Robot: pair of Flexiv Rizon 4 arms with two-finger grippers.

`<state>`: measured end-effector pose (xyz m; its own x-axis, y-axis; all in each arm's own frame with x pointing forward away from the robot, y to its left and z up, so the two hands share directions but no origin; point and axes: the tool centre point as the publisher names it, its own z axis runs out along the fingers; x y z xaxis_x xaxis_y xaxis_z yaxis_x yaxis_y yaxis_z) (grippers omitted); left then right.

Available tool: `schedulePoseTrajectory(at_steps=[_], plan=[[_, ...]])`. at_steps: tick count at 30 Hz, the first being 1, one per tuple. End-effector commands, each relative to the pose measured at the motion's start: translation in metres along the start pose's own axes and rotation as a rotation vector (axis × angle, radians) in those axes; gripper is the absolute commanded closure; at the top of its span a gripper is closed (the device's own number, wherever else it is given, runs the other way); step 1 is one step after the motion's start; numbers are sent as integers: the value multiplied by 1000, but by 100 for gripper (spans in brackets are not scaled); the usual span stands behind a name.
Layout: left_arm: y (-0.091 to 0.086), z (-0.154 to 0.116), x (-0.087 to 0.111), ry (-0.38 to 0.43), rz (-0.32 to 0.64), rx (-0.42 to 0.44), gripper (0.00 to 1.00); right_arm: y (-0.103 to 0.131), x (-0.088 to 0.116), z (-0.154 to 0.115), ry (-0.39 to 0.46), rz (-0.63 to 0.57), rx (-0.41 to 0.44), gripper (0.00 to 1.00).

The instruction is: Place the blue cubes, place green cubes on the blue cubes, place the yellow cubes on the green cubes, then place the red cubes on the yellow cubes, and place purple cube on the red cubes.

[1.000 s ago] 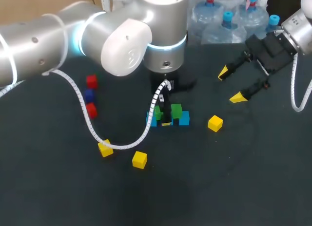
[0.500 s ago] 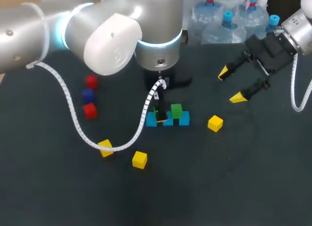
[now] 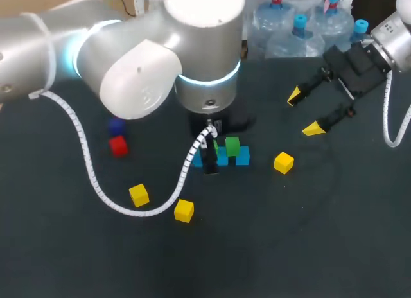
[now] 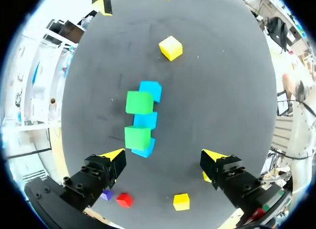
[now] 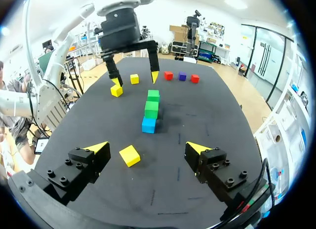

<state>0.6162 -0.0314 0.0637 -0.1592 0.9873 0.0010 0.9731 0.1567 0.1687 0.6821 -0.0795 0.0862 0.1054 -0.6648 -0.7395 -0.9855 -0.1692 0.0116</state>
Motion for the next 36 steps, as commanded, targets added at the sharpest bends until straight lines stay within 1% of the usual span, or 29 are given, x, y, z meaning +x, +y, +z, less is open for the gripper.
schedulePoseTrajectory(at_steps=[1,5,9,11,13,15,18,22,23,25,26,29,30,32,35,36], plan=[[-7,-16,7,-8,-4,-16,0,0,0,0,-1,-1,0,0],[-15,-25,11,9,7,-17,0,0,0,0,-1,-1,0,0],[-28,-32,17,-48,43,-12,0,0,0,0,-1,-1,0,0],[-38,-34,17,-74,76,1,0,0,0,0,-1,-1,0,0],[-51,-33,15,-81,107,18,0,0,0,0,-1,-1,0,0],[-66,-32,13,-56,128,35,0,0,0,0,-1,-1,0,0],[-84,-30,17,-41,123,40,0,0,0,0,-1,-1,0,0],[-100,-26,24,-33,121,37,0,0,0,0,-1,-1,0,0],[-103,-23,25,-39,130,47,0,0,0,0,-1,-1,0,0],[-110,-17,27,-46,144,69,0,0,0,0,-1,-1,0,0],[-113,-14,28,-55,168,91,0,0,0,0,-1,-1,0,0],[-122,-6,31,-89,171,150,0,0,0,0,-1,-1,0,0],[-124,-4,33,-103,166,155,0,0,0,0,-1,-1,0,0],[-128,0,37,-100,155,176,0,0,0,0,-1,-1,0,0],[-129,2,43,-109,132,173,0,0,0,0,-1,-1,0,0],[-128,3,45,-99,118,175,0,0,0,0,-1,-1,0,0]])
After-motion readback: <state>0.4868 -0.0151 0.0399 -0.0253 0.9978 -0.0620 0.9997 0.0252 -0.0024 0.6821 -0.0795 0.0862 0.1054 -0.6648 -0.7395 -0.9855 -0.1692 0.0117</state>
